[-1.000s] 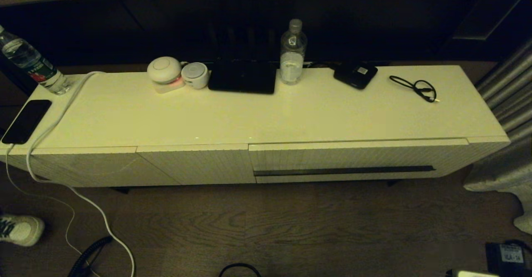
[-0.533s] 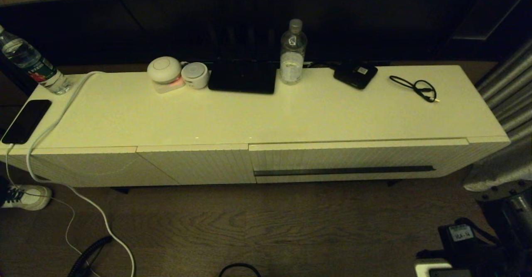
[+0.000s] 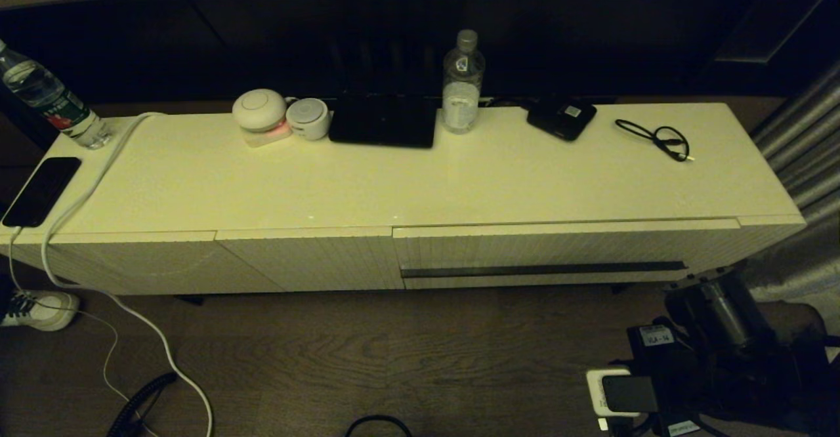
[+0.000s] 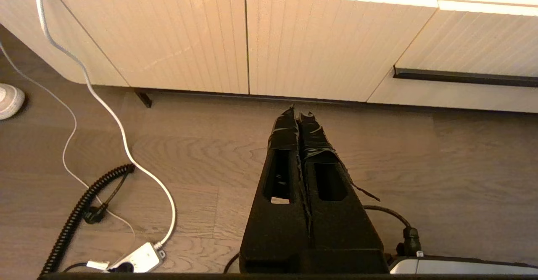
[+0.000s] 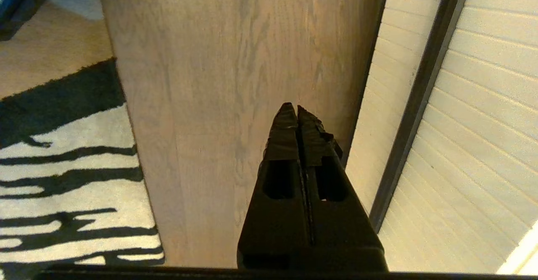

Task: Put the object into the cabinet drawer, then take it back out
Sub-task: Open the drawer

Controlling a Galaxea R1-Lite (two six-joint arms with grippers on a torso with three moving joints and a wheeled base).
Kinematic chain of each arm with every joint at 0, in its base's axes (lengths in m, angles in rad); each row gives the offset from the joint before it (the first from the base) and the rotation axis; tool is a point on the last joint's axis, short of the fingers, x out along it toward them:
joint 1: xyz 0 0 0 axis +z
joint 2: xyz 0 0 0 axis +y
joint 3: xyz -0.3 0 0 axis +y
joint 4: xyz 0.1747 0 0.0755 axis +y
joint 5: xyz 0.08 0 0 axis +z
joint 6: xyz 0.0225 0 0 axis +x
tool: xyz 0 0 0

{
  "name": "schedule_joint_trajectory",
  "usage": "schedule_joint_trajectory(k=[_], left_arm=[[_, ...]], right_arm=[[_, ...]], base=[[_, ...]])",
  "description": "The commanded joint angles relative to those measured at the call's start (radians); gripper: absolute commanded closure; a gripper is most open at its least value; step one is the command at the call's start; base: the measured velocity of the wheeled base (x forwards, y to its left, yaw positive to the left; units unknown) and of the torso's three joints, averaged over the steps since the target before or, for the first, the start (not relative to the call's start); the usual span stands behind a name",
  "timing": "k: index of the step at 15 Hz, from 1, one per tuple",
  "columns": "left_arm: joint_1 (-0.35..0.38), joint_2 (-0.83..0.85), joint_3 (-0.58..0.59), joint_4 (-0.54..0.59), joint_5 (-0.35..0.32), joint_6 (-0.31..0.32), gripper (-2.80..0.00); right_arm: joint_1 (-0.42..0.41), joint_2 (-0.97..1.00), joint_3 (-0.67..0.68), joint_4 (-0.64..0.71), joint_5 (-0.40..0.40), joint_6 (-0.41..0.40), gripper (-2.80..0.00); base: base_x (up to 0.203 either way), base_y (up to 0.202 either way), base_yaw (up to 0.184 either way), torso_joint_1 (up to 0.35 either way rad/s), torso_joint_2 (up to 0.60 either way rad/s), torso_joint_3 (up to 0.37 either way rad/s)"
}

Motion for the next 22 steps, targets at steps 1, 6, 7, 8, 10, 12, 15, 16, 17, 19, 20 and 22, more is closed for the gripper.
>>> schedule_joint_trajectory(k=[1,6,7,8,10,12,15,16,17,19,20,22], left_arm=[[0.000,-0.002,0.000,0.000,0.000,-0.001,0.00],[0.000,-0.002,0.000,0.000,0.000,-0.001,0.00],[0.000,-0.002,0.000,0.000,0.000,-0.001,0.00],[0.000,-0.002,0.000,0.000,0.000,-0.001,0.00],[0.000,-0.002,0.000,0.000,0.000,-0.001,0.00],[0.000,-0.002,0.000,0.000,0.000,-0.001,0.00],[0.000,-0.002,0.000,0.000,0.000,-0.001,0.00],[0.000,-0.002,0.001,0.000,0.000,-0.001,0.00],[0.000,-0.002,0.000,0.000,0.000,-0.001,0.00],[0.000,-0.002,0.001,0.000,0.000,-0.001,0.00],[0.000,-0.002,0.000,0.000,0.000,-0.001,0.00],[0.000,-0.002,0.000,0.000,0.000,-0.001,0.00]], right_arm=[[0.000,0.050,0.041,-0.047,-0.004,-0.007,0.00],[-0.014,0.134,0.111,-0.292,-0.037,-0.006,0.00],[-0.014,0.137,0.121,-0.337,-0.046,-0.004,0.00],[-0.014,0.139,0.129,-0.369,-0.056,0.001,0.00],[-0.014,0.145,0.165,-0.508,-0.073,0.003,0.00],[-0.014,0.160,0.187,-0.566,-0.079,0.026,0.00],[-0.015,0.184,0.188,-0.585,-0.081,0.060,0.00],[-0.026,0.200,0.194,-0.606,-0.081,0.060,0.00],[-0.032,0.212,0.204,-0.617,-0.080,0.061,0.00],[-0.034,0.226,0.219,-0.625,-0.078,0.061,0.00],[-0.036,0.233,0.228,-0.627,-0.074,0.062,0.00],[-0.052,0.247,0.238,-0.627,-0.055,0.058,0.00]], base=[[0.000,0.000,0.000,0.000,0.00,0.000],[0.000,0.000,0.000,0.000,0.00,0.000],[0.000,0.000,0.000,0.000,0.00,0.000],[0.000,0.000,0.000,0.000,0.00,0.000],[0.000,0.000,0.000,0.000,0.00,0.000],[0.000,0.000,0.000,0.000,0.00,0.000],[0.000,0.000,0.000,0.000,0.00,0.000],[0.000,0.000,0.000,0.000,0.00,0.000],[0.000,0.000,0.000,0.000,0.00,0.000],[0.000,0.000,0.000,0.000,0.00,0.000],[0.000,0.000,0.000,0.000,0.00,0.000],[0.000,0.000,0.000,0.000,0.00,0.000]])
